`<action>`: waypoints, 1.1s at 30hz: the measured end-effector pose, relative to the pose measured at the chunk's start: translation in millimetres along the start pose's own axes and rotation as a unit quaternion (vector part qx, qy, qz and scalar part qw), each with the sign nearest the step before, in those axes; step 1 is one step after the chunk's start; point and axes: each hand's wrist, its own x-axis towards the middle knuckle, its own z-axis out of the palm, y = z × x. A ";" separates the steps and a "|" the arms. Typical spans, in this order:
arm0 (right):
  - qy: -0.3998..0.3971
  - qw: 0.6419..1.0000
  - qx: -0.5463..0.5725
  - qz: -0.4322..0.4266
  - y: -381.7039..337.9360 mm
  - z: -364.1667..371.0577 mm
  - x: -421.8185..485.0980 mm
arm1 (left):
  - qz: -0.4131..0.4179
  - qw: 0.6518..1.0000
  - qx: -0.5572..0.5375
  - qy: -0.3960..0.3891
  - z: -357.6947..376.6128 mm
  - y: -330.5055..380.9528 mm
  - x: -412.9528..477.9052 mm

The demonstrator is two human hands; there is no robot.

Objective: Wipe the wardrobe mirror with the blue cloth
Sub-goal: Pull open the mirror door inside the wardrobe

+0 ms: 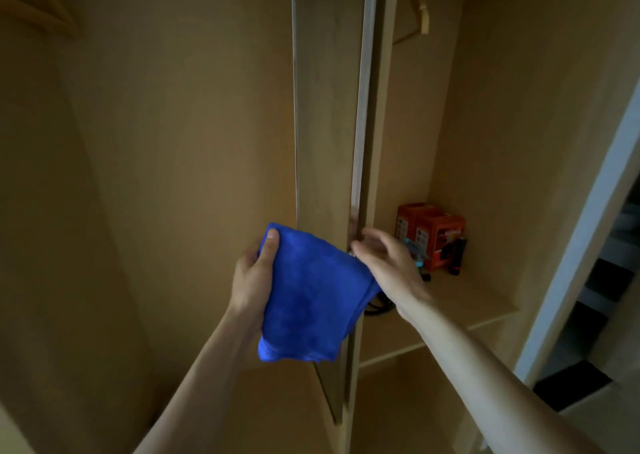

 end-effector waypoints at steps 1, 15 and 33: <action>-0.008 1.000 -0.028 -0.010 0.0 -1.0 6.6 | 0.003 1.000 0.007 0.007 3.7 0.1 -1.1; -0.132 0.984 -0.104 -0.063 11.8 -11.8 50.0 | 0.028 0.979 0.193 0.054 68.0 -9.6 -27.9; -0.089 0.984 -0.120 -0.099 10.3 -40.6 -8.5 | 0.066 0.976 0.206 0.007 98.1 -7.2 -70.2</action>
